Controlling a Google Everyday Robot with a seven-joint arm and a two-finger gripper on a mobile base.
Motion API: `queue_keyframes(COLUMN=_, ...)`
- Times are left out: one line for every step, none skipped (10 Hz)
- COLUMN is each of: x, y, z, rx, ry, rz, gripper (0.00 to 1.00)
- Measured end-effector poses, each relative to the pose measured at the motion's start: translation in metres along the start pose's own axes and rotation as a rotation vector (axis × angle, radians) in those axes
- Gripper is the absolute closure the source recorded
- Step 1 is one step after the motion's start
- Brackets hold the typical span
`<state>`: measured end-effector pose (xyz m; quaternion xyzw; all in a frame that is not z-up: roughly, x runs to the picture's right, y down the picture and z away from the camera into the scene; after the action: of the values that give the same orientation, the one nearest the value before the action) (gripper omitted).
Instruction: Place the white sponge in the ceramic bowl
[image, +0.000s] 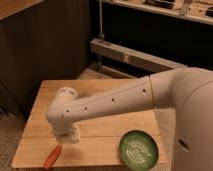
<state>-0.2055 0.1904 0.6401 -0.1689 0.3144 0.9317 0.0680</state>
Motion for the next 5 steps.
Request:
queue_keyframes(x=0.001, y=0.009, z=-0.022, rx=-0.001, ry=0.009, rz=0.022, gripper=1.0)
queue_keyframes(x=-0.001, y=0.015, z=-0.037, rx=0.0, ry=0.021, rz=0.044, gripper=1.0)
queue_keyframes(x=-0.002, y=0.018, z=-0.044, rx=0.003, ry=0.029, rz=0.057, gripper=1.0)
queue_keyframes(x=-0.007, y=0.024, z=-0.05, rx=0.007, ry=0.041, rz=0.087, gripper=1.0)
queue_keyframes(x=-0.016, y=0.029, z=-0.05, rx=0.009, ry=0.048, rz=0.118, gripper=1.0)
